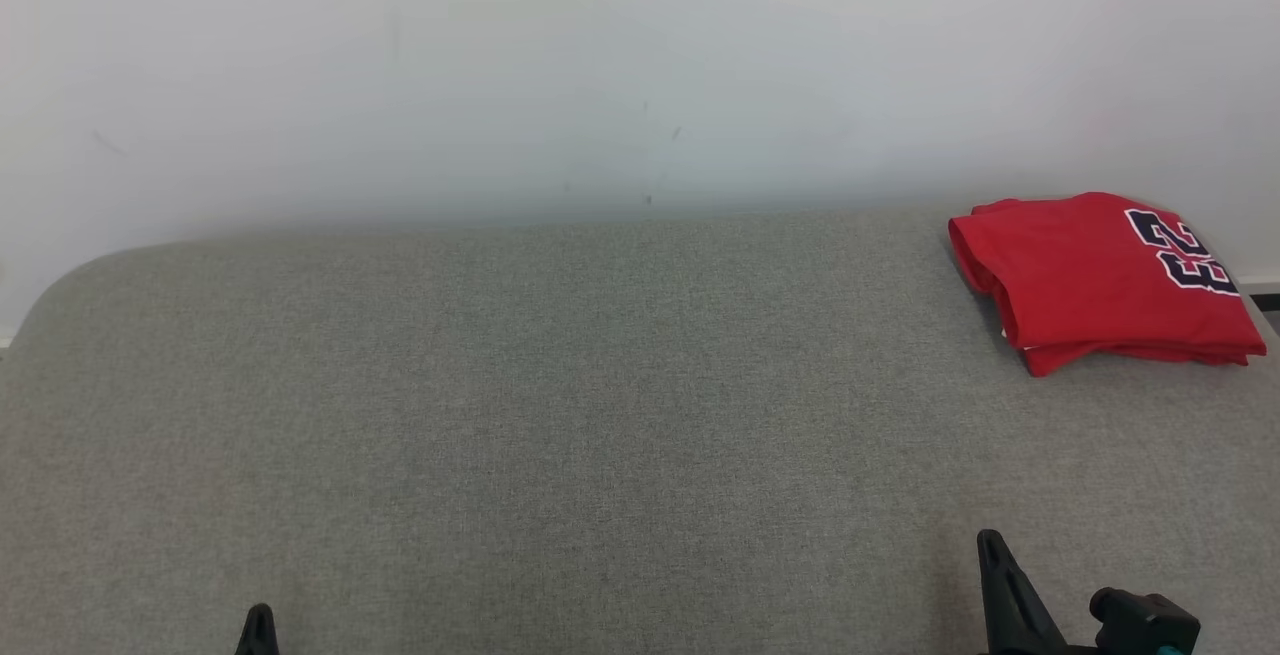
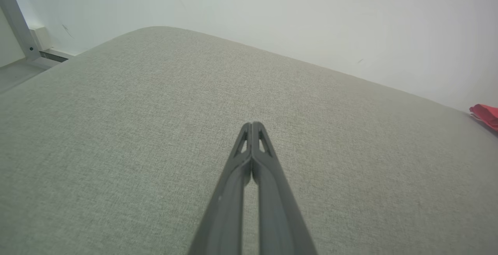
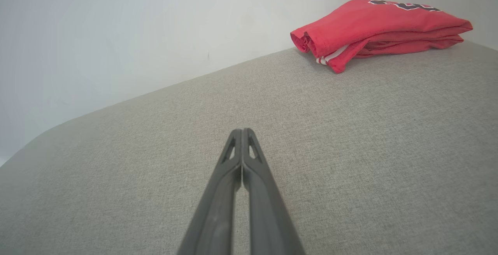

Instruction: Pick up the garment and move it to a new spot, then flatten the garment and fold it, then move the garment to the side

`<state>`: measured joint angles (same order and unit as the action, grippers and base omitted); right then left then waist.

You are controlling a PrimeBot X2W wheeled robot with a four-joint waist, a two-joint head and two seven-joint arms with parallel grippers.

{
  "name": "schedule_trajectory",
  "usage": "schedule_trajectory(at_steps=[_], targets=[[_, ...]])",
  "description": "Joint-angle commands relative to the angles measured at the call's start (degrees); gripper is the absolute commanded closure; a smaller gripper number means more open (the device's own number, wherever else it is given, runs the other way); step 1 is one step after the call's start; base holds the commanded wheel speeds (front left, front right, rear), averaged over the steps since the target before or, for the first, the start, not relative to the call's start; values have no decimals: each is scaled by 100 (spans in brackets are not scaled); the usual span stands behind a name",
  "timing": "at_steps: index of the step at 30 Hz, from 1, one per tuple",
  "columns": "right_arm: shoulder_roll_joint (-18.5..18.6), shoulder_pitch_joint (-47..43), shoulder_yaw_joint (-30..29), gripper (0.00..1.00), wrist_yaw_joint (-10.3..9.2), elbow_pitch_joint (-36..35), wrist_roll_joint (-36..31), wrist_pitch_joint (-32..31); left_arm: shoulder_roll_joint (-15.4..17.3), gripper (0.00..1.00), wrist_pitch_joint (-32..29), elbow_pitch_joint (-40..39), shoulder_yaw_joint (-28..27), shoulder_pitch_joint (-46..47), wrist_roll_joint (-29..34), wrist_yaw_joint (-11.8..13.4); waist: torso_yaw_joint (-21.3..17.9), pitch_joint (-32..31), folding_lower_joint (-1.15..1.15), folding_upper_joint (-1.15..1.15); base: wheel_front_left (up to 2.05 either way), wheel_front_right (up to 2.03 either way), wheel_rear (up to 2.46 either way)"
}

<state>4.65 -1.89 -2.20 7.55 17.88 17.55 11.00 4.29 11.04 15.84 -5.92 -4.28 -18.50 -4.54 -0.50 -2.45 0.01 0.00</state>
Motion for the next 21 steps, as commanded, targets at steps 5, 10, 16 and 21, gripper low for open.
schedule_trajectory(at_steps=[5, 10, 16, 21], targets=[[-19, 198, -47, 100, -2, -134, 686, -143, 8, 100, -130, -120, -3, 222, -687, -33, 3, 12, -1, 0, 0, 0, 0], [-31, 246, -73, 100, -2, -160, 1190, -258, -3, 100, -246, -133, -2, 285, -1185, -51, 5, 24, -1, 0, 0, 0, 0], [-46, 306, -109, 100, -3, -188, 1851, -412, -17, 100, -403, -144, -6, 365, -1835, -79, 8, 41, -1, 0, 0, 0, 0], [-57, 353, -134, 100, -3, -206, 2287, -516, -27, 100, -506, -150, -10, 429, -2268, -99, 10, 52, -1, 0, 0, 0, 0]])
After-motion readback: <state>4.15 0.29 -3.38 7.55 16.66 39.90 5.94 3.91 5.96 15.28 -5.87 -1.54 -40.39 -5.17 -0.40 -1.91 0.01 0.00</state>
